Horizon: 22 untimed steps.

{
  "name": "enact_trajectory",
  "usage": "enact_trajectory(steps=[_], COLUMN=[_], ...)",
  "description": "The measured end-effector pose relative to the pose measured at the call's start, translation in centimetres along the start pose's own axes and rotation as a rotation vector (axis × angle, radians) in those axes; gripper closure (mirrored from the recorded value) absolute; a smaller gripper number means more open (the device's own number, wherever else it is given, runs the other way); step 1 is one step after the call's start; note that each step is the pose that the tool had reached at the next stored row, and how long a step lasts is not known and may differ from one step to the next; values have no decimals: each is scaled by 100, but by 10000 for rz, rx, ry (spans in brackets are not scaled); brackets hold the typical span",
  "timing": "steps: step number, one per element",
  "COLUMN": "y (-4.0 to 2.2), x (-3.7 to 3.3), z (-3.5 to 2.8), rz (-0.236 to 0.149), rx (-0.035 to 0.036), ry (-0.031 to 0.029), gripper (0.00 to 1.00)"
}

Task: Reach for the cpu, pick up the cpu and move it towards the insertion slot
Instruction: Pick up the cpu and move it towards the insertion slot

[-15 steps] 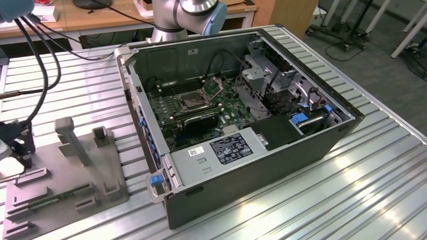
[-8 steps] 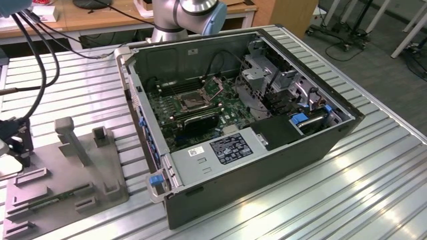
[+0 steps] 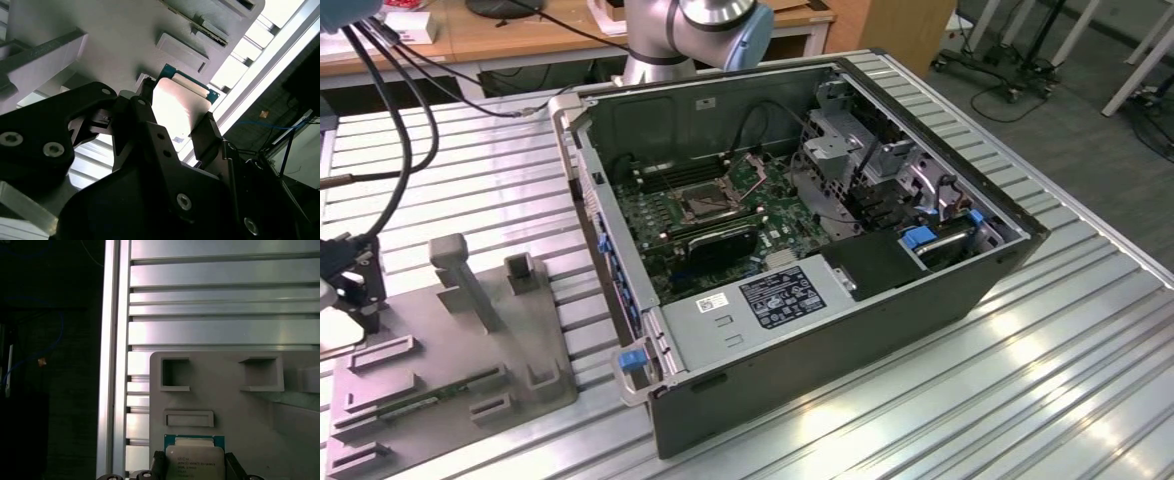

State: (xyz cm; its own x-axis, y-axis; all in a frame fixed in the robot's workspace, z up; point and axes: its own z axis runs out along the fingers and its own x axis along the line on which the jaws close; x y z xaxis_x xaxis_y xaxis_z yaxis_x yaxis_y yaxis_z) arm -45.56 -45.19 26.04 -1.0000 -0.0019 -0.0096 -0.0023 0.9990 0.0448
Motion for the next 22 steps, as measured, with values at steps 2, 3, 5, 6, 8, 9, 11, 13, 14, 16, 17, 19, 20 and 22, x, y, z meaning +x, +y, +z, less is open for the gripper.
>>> enact_trajectory(steps=[2, 3, 5, 6, 8, 9, 11, 13, 14, 16, 17, 19, 20, 22], y=[0, 0, 0, 1, 1, 1, 1, 1, 1, 1, 2, 2, 2, 2], x=[0, -1, -1, -1, -1, -1, -1, -1, -2, -2, -2, -2, -2, -2], z=[-3, -3, -7, -10, -14, -16, -19, -23, -25, -33, -35, -38, -42, -48], rz=[0, 0, 0, 0, 0, 0, 0, 0, 0, 0, 0, 0, 0, 0], rx=[0, -1, 0, 0, 0, -1, -1, 0, 0, 1, 0, -1, 0, 1], ry=[0, 0, 1, 1, 0, -1, -1, 0, 1, 1, 0, -1, 1, 1], gripper=[45, 45, 45, 45, 45, 45, 45, 45, 45, 45, 45, 45, 45, 45])
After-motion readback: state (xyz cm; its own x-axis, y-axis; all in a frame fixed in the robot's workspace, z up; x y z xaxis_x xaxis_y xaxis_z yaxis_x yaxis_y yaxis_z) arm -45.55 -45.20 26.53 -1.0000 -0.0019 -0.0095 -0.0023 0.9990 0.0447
